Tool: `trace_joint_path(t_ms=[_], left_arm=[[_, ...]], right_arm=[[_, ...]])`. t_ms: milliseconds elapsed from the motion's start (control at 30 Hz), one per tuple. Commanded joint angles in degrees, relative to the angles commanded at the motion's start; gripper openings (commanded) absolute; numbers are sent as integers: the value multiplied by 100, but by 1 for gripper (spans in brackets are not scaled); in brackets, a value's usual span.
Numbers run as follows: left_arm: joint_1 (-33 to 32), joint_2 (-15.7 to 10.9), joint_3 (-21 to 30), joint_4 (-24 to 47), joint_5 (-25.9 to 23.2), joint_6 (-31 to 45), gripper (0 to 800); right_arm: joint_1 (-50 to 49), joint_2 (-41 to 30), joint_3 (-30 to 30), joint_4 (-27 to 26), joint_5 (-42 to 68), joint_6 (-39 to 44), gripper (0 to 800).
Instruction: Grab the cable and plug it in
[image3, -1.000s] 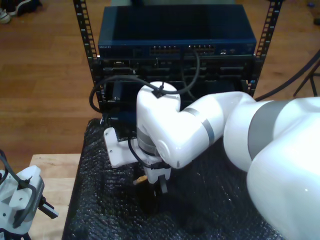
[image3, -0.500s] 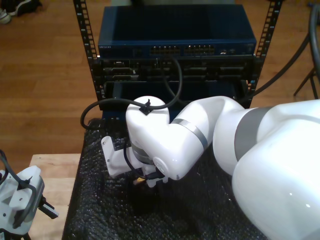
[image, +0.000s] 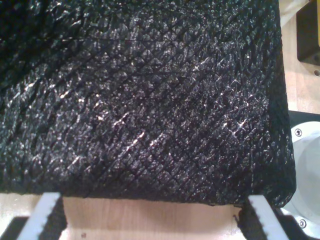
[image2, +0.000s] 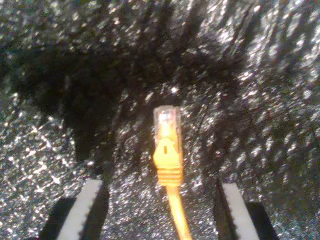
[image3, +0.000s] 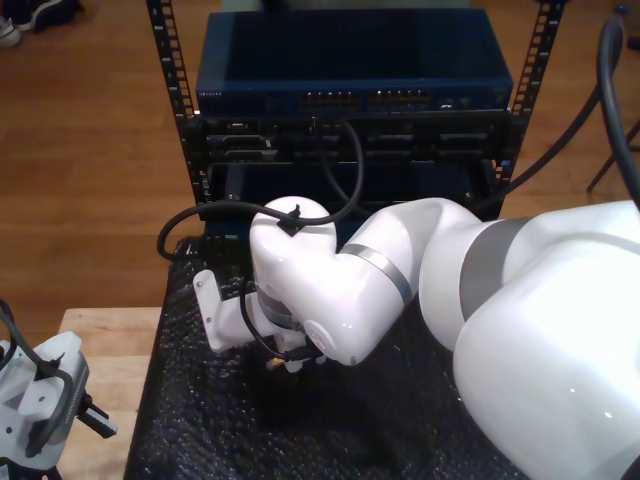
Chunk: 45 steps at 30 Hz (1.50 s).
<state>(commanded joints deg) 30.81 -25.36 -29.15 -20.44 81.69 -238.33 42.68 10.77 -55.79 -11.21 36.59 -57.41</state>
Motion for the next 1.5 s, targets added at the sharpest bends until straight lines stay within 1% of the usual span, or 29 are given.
trace_joint_path(t_ms=[167, 200, 367, 467, 867, 1200, 1433, 1500], left_arm=[[0, 0, 0, 0, 9, 0, 800], [0, 0, 0, 0, 9, 0, 800], [0, 0, 0, 0, 26, 9, 800], [0, 0, 0, 0, 26, 0, 800], [0, 0, 0, 0, 44, 9, 800], [0, 0, -9, 0, 44, 0, 800], [0, 0, -9, 0, 44, 9, 800], [0, 0, -9, 0, 44, 0, 800]], right_arm=[[9, 9, 9, -26, -44, 0, 456], [9, 9, 9, -53, -62, 0, 442], [9, 18, 44, -105, -141, 9, 439], [9, 53, 53, -105, -211, 0, 411], [9, 79, 88, -141, -237, 0, 381], [0, 79, 88, -149, -264, 9, 320], [0, 70, 105, -167, -334, 18, 257], [0, 70, 105, -167, -334, 18, 255]])
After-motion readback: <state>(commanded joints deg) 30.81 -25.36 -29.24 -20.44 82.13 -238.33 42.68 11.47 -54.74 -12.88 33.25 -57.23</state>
